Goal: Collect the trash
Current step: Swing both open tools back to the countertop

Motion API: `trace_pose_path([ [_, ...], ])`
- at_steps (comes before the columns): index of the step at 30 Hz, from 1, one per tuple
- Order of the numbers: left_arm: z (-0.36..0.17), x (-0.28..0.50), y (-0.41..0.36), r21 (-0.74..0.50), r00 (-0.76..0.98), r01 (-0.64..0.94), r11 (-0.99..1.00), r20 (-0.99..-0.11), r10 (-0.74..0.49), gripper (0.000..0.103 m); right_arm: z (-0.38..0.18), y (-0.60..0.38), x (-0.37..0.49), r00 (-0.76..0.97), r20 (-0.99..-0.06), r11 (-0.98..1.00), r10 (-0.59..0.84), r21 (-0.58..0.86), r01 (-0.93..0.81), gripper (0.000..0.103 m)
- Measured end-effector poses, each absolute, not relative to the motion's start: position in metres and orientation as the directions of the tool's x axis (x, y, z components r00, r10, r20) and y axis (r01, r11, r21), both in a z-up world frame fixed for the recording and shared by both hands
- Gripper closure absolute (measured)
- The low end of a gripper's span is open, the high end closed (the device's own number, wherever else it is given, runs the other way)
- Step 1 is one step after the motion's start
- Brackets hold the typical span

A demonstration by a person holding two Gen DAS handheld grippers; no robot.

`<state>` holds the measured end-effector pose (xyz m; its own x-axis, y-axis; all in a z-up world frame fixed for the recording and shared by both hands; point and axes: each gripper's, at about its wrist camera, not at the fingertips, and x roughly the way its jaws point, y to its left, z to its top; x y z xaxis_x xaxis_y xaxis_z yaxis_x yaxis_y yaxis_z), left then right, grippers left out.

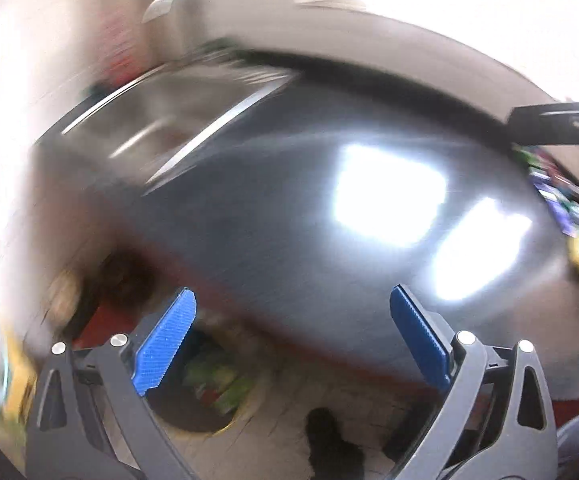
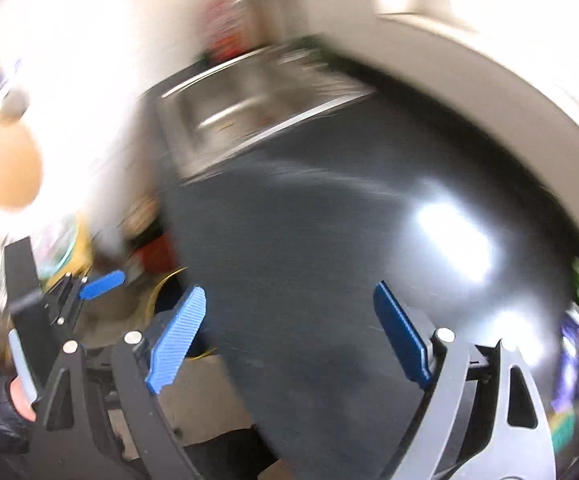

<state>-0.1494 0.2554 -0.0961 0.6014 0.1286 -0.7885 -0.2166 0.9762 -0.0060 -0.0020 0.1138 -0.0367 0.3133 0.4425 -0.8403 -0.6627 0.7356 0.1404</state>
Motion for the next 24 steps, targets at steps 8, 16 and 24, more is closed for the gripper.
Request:
trace_pose_path([
  [8,-0.059,-0.053,0.068,-0.063,0.599,0.248,0.967,-0.774,-0.205,0.008,0.0,-0.118,0.017,0.567,-0.801,0.969,0.193,0.064,-0.24,0.02],
  [16,-0.051,-0.043,-0.063,-0.024,0.532,0.477,0.879,-0.788,-0.31,0.008,-0.005,-0.26,-0.012,0.598,-0.8,0.997,0.043,0.074,0.028,0.02],
  [24,-0.067,-0.032,-0.111,0.013,0.492,0.525,0.851,-0.82,-0.291,0.008,-0.013,-0.297,-0.007,0.583,-0.811,0.994,0.057,0.102,0.045,0.02],
])
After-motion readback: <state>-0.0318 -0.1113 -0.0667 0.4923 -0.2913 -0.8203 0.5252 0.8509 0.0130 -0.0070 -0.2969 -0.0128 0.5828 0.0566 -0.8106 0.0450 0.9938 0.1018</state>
